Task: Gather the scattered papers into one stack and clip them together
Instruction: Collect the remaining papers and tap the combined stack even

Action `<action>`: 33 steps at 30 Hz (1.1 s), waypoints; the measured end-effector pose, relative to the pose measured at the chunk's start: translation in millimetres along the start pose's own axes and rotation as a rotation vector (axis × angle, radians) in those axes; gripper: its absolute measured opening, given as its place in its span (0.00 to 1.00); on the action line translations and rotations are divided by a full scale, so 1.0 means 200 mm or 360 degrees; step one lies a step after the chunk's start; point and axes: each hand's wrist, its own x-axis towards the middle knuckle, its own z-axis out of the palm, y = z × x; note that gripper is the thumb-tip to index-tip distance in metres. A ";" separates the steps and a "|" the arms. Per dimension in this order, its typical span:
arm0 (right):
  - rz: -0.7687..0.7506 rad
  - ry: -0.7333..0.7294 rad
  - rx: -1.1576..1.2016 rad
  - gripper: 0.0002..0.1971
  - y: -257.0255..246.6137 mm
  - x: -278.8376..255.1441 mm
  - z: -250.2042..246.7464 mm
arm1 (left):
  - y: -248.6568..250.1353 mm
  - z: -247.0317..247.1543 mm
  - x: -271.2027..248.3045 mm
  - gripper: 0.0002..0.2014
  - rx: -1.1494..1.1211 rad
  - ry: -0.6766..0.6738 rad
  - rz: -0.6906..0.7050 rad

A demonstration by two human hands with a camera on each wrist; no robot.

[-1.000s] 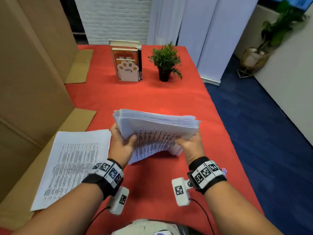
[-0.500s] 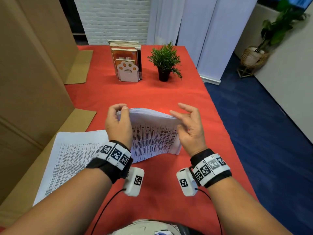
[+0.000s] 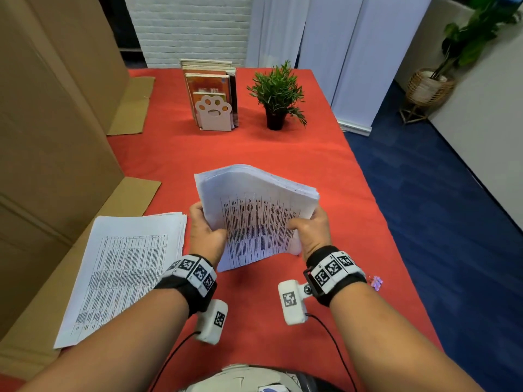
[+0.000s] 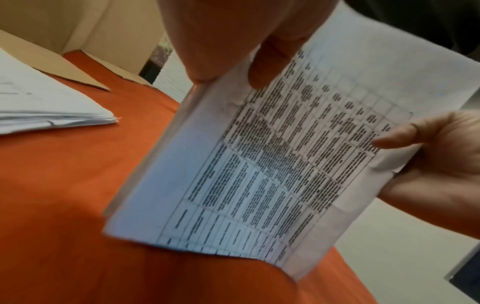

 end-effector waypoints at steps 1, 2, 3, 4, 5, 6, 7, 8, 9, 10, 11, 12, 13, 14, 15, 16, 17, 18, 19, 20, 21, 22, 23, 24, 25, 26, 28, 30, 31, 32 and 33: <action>0.0009 0.0019 0.0002 0.25 0.00 0.00 0.00 | 0.00 0.01 0.00 0.31 -0.0004 0.0004 0.0012; 0.0022 0.0034 0.0010 0.24 0.01 0.01 0.00 | 0.00 0.02 0.00 0.29 -0.0004 0.0005 0.0019; 0.0034 0.0042 0.0026 0.22 0.02 0.02 0.00 | 0.00 0.02 0.01 0.29 -0.0009 0.0003 0.0017; 0.0034 0.0046 0.0037 0.21 0.03 0.03 -0.01 | -0.01 0.02 0.01 0.28 -0.0014 -0.0005 0.0011; 0.0029 0.0049 0.0044 0.20 0.05 0.04 -0.01 | -0.02 0.01 0.01 0.28 -0.0023 -0.0014 0.0006; 0.0025 0.0047 0.0038 0.19 0.06 0.04 -0.02 | -0.03 0.01 0.01 0.27 -0.0020 -0.0023 0.0000; 0.0022 0.0039 0.0032 0.17 0.06 0.04 -0.02 | -0.05 0.00 0.01 0.27 0.0001 -0.0029 -0.0012; 0.0021 0.0027 0.0022 0.16 0.07 0.04 -0.02 | -0.07 0.00 0.01 0.26 0.0029 -0.0039 -0.0019; 0.0021 0.0014 0.0009 0.16 0.07 0.03 -0.02 | -0.08 -0.01 0.01 0.25 0.0049 -0.0046 -0.0031; 0.0025 0.0003 -0.0004 0.16 0.06 0.03 -0.02 | -0.09 -0.01 0.01 0.25 0.0053 -0.0055 -0.0042; 0.0030 -0.0002 -0.0013 0.16 0.07 0.04 -0.02 | -0.11 -0.01 0.01 0.25 0.0051 -0.0065 -0.0053; 0.0048 -0.0004 -0.0027 0.16 0.07 0.04 -0.03 | -0.12 -0.01 0.01 0.25 0.0055 -0.0076 -0.0058; 0.0075 -0.0009 -0.0042 0.15 0.07 0.04 -0.04 | -0.12 -0.01 0.01 0.25 0.0067 -0.0083 -0.0056; 0.0105 -0.0021 -0.0070 0.13 0.08 0.04 -0.05 | -0.13 -0.01 0.01 0.25 0.0081 -0.0085 -0.0054; 0.0120 -0.0045 -0.0116 0.12 0.09 0.04 -0.06 | -0.13 0.00 0.01 0.23 0.0090 -0.0075 -0.0060; 0.0109 -0.0089 -0.0207 0.10 0.09 0.03 -0.06 | -0.13 0.00 0.01 0.21 0.0090 -0.0054 -0.0057; 0.0078 -0.0141 -0.0327 0.10 0.11 0.03 -0.07 | -0.12 0.01 0.01 0.20 0.0090 -0.0022 -0.0054; 0.0034 -0.0203 -0.0450 0.09 0.12 0.03 -0.08 | -0.11 0.02 0.01 0.20 0.0091 0.0007 -0.0037; -0.0009 -0.0259 -0.0535 0.10 0.12 0.02 -0.08 | -0.09 0.02 0.01 0.20 0.0104 0.0036 -0.0015; -0.0046 -0.0307 -0.0573 0.10 0.12 0.02 -0.08 | -0.07 0.02 0.01 0.19 0.0121 0.0062 0.0017; -0.0072 -0.0338 -0.0578 0.11 0.13 0.02 -0.08 | -0.05 0.02 0.02 0.18 0.0134 0.0093 0.0039; -0.0079 -0.0357 -0.0592 0.12 0.12 0.02 -0.07 | -0.04 0.01 0.03 0.17 0.0136 0.0119 0.0057; -0.0087 -0.0364 -0.0621 0.12 0.12 0.02 -0.07 | -0.04 -0.01 0.05 0.16 0.0129 0.0137 0.0063; -0.0093 -0.0354 -0.0672 0.11 0.12 0.01 -0.07 | -0.05 -0.03 0.07 0.16 0.0138 0.0128 0.0053; -0.0093 -0.0319 -0.0714 0.10 0.14 0.01 -0.07 | -0.07 -0.06 0.08 0.16 0.0169 0.0090 0.0034; -0.0084 -0.0271 -0.0735 0.09 0.15 0.00 -0.07 | -0.09 -0.09 0.09 0.16 0.0236 0.0026 -0.0009; 0.0010 -0.0192 -0.0773 0.10 0.21 0.00 -0.08 | -0.12 -0.14 0.10 0.17 0.0379 -0.0079 -0.0080; 0.0201 -0.0151 -0.0843 0.11 0.28 -0.02 -0.11 | -0.16 -0.23 0.11 0.20 0.0517 -0.0037 -0.0119; 0.0296 -0.0134 -0.0888 0.11 0.32 -0.02 -0.13 | -0.19 -0.30 0.13 0.22 0.0655 0.0045 -0.0138; 0.0382 -0.0122 -0.0941 0.11 0.35 -0.03 -0.15 | -0.22 -0.38 0.15 0.23 0.0833 0.0151 -0.0194; 0.0467 -0.0117 -0.0989 0.11 0.39 -0.04 -0.17 | -0.25 -0.47 0.17 0.24 0.1002 0.0267 -0.0269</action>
